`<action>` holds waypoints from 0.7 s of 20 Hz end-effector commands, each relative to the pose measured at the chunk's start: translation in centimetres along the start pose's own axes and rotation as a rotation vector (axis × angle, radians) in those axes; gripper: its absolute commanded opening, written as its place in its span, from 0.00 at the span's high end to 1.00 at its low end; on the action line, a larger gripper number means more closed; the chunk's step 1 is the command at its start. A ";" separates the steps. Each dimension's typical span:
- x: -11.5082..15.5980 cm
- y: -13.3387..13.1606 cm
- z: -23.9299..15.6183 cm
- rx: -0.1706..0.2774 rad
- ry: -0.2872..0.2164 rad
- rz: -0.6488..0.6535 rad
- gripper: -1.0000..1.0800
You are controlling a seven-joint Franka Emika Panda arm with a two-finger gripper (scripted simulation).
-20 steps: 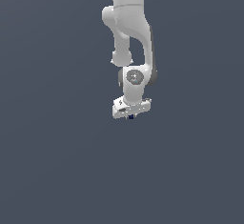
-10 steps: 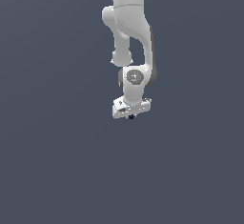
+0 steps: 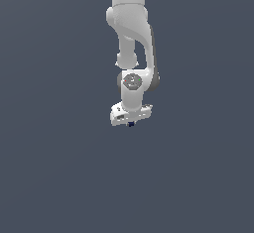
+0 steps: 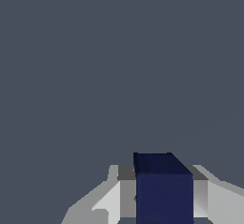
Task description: Pick up the object and move it to a goal position.
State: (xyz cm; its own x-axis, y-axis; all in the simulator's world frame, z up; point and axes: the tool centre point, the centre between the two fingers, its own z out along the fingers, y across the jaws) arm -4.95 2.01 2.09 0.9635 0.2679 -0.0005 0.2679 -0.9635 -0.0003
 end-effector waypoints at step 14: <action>3.9 13.9 -3.2 0.000 0.001 0.000 1.00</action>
State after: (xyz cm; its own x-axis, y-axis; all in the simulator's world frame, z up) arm 1.81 -9.14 4.95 0.9639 0.2663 0.0002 0.2663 -0.9639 -0.0002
